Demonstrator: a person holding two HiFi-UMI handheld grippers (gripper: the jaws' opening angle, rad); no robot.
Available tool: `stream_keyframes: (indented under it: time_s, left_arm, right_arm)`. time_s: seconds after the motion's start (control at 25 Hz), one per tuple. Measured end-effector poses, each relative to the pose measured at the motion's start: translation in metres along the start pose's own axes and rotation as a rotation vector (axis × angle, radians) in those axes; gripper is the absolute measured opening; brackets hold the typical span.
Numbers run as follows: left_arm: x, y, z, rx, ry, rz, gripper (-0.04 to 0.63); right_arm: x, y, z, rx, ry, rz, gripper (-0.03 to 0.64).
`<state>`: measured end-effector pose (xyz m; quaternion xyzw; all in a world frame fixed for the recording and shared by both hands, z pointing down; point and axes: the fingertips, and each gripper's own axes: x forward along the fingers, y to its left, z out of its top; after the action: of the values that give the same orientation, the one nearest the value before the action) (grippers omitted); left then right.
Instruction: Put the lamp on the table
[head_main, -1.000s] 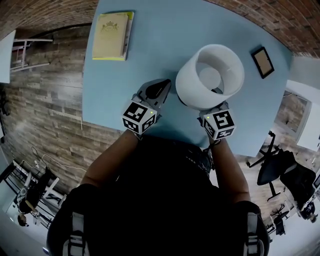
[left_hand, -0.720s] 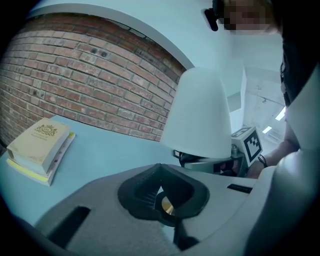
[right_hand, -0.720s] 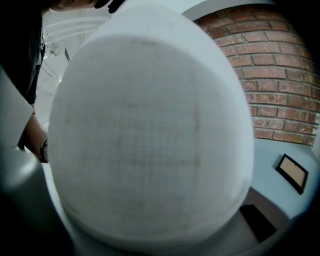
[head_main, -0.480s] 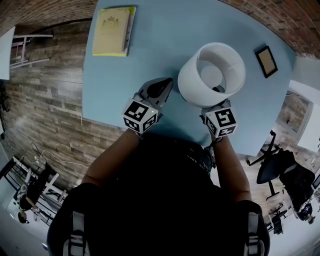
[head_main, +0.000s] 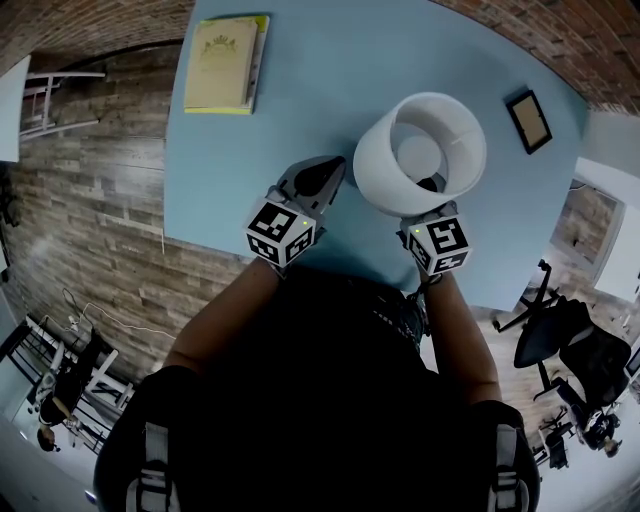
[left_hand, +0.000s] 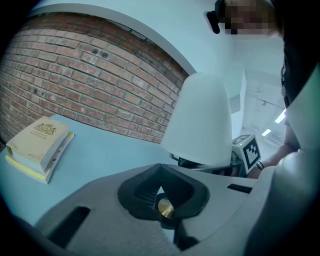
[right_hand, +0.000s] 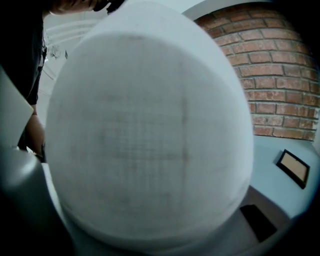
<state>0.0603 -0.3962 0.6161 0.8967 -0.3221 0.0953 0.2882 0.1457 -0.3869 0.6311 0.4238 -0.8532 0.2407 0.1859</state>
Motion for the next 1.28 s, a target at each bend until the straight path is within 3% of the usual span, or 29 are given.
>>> stream_keyframes:
  time_s: [1.28]
  left_arm:
    - [-0.018, -0.039, 0.001, 0.032, -0.022, -0.034, 0.009]
  right_arm:
    - [-0.032, 0.016, -0.071, 0.028, 0.100, -0.024, 0.137]
